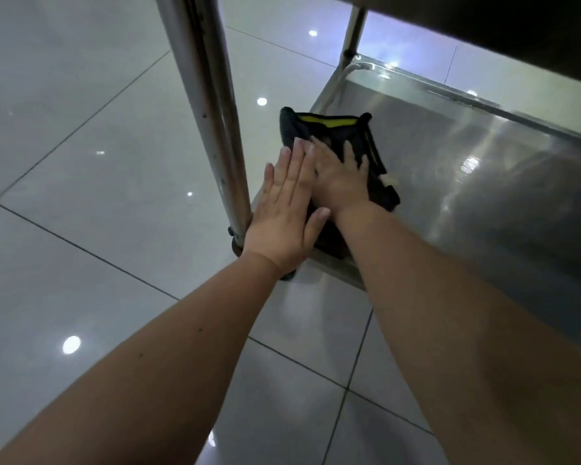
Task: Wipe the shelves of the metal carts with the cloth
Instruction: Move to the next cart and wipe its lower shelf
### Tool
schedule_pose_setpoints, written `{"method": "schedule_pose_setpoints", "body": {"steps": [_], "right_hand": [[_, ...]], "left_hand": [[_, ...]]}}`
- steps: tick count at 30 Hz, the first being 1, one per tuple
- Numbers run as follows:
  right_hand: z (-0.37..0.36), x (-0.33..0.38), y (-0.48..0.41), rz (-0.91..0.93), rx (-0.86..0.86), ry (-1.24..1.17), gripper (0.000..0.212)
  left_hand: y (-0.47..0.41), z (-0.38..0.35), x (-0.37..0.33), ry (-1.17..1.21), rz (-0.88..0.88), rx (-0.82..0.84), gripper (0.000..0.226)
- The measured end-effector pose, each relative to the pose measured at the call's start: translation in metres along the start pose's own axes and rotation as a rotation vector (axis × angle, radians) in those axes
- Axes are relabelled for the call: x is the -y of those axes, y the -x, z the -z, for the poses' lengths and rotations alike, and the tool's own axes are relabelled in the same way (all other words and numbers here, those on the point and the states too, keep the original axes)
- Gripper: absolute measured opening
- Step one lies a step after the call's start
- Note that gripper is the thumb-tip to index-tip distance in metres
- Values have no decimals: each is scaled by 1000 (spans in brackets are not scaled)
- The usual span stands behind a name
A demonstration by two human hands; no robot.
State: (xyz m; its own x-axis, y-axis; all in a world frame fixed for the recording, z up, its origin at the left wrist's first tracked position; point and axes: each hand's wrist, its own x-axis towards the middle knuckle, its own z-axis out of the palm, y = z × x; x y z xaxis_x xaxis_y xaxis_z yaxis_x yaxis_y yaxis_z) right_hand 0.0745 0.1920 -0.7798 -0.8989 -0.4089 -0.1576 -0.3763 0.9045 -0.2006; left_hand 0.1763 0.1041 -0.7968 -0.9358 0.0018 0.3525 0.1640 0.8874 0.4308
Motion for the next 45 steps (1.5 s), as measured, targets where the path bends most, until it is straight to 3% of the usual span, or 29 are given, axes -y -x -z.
{"method": "schedule_pose_setpoints", "body": {"steps": [3, 8, 10, 12, 14, 18, 24, 28, 31, 35, 39, 42, 45], "right_hand": [[-2, 16, 11, 190, 24, 159, 61], [-1, 10, 51, 337, 84, 84, 63], [2, 10, 57, 340, 97, 118, 63], [5, 12, 58, 333, 134, 148, 64], [8, 14, 61, 329, 161, 69, 63], [4, -1, 89, 353, 101, -213, 43], [2, -109, 164, 259, 7, -122, 46], [12, -213, 220, -27, -116, -104, 60], [18, -264, 249, -307, -198, -138, 51], [16, -247, 240, -498, -253, -166, 45], [7, -188, 217, -430, -211, -176, 46], [-1, -164, 215, -283, -203, -90, 46], [-1, -188, 232, -163, -203, -102, 42]], "left_hand": [[-2, 2, -1, 20, 15, 21, 71], [0, 8, -4, 153, -8, 25, 68], [-3, 14, -7, 267, 72, 35, 60], [-12, 24, -15, 361, 273, 96, 57], [-19, 30, -18, 437, 462, 174, 49], [-14, 30, -13, 587, 456, 128, 36], [-16, 23, -5, 307, 333, 304, 39], [-15, 17, -8, 33, 226, 343, 54], [-7, 12, -14, -215, 98, 331, 59], [14, 0, -53, -114, 30, 283, 49], [29, -33, -114, -224, -157, 395, 57], [29, -51, -143, -326, -99, 456, 58], [30, -54, -145, -360, -31, 464, 59]]}}
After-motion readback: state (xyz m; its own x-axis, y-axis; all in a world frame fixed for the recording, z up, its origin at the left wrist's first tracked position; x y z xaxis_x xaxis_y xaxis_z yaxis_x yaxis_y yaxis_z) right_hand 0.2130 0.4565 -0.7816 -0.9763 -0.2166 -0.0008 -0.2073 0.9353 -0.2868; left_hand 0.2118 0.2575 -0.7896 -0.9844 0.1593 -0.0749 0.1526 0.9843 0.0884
